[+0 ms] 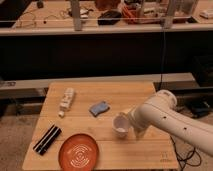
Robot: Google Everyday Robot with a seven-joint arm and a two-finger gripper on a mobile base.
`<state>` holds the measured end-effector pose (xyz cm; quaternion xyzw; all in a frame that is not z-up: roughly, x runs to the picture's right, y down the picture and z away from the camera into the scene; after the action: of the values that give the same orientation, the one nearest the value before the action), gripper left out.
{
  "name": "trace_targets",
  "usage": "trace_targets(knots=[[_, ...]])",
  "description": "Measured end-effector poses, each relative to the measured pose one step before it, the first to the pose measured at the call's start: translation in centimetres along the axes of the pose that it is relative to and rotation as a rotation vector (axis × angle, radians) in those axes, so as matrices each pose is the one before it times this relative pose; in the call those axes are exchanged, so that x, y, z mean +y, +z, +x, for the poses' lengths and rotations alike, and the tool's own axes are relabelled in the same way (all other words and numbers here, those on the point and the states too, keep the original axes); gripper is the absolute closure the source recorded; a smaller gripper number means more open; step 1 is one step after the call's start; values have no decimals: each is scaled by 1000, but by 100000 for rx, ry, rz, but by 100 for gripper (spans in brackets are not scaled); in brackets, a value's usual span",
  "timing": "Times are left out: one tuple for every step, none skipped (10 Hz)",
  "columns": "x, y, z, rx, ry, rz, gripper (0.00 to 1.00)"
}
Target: Pick up the ceramic cup
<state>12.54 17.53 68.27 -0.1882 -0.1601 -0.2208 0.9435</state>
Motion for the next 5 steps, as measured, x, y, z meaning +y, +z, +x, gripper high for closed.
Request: trace_targets(knots=[[-2,-3,-5,-174,-35,-36,20],[-61,-26,-52,-287,-263,-15,20],[-24,-5,25,-293,-192,-41,20],[-21,-3,-4,-182,-300,-94,20],[-31,-9,-17,-84,-300,-69,20]])
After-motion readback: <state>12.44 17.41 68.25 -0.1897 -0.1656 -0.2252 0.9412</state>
